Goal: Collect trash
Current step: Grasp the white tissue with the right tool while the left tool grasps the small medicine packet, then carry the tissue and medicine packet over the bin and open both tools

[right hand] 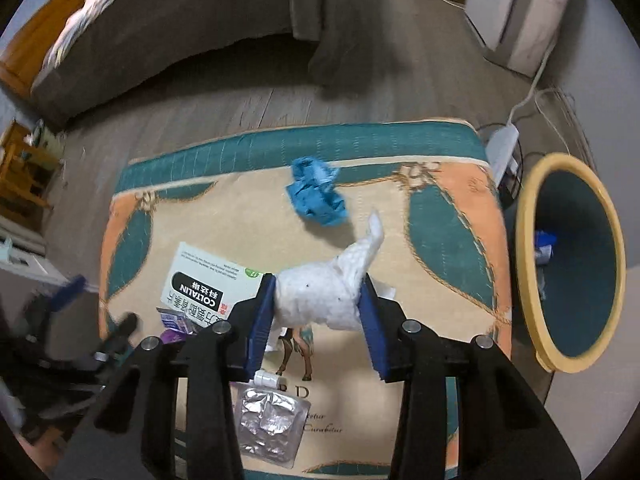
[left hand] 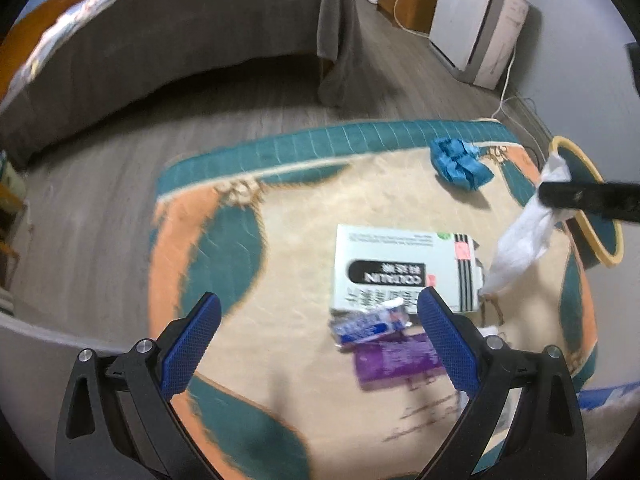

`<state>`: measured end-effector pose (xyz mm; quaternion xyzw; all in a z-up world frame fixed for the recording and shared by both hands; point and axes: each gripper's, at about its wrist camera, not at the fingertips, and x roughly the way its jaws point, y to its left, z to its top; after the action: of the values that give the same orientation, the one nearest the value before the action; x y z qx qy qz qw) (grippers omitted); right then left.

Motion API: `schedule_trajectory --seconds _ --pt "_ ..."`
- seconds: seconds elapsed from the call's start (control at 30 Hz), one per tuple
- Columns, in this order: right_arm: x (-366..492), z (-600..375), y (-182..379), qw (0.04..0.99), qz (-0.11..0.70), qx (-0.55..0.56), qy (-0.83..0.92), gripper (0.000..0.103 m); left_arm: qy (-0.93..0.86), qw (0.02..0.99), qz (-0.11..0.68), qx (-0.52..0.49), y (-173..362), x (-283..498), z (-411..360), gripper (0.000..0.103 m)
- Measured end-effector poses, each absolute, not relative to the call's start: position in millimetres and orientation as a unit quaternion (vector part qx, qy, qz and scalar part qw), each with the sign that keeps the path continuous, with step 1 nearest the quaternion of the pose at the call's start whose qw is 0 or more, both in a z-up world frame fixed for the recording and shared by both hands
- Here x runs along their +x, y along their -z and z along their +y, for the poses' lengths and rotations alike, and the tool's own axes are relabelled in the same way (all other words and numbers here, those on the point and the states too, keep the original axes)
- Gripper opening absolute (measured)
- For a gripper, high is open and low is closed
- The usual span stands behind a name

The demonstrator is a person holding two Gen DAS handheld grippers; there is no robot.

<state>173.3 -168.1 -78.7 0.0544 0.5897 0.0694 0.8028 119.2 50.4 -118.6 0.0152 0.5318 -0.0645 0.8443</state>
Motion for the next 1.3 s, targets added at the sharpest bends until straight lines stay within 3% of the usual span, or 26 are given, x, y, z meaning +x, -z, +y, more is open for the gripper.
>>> schedule_trajectory --seconds 0.57,0.73,1.0,1.3 --pt "164.6 -180.2 72.5 0.81 0.58 0.051 -0.074 0.041 0.082 0.803 0.59 -0.01 171.8 124.8 30.5 0.093" --pt "162.7 -180.0 63.1 0.819 0.567 0.036 -0.081 0.041 0.104 0.798 0.592 -0.037 173.3 126.5 26.7 0.059" --pt "161.3 -194.9 53.9 0.825 0.558 0.047 -0.083 0.041 0.093 0.82 0.564 -0.002 148.2 119.9 20.1 0.059" --pt "161.0 -217.4 48.6 0.833 0.547 0.047 -0.067 0.041 0.095 0.876 0.47 0.046 93.3 119.9 -6.7 0.059"
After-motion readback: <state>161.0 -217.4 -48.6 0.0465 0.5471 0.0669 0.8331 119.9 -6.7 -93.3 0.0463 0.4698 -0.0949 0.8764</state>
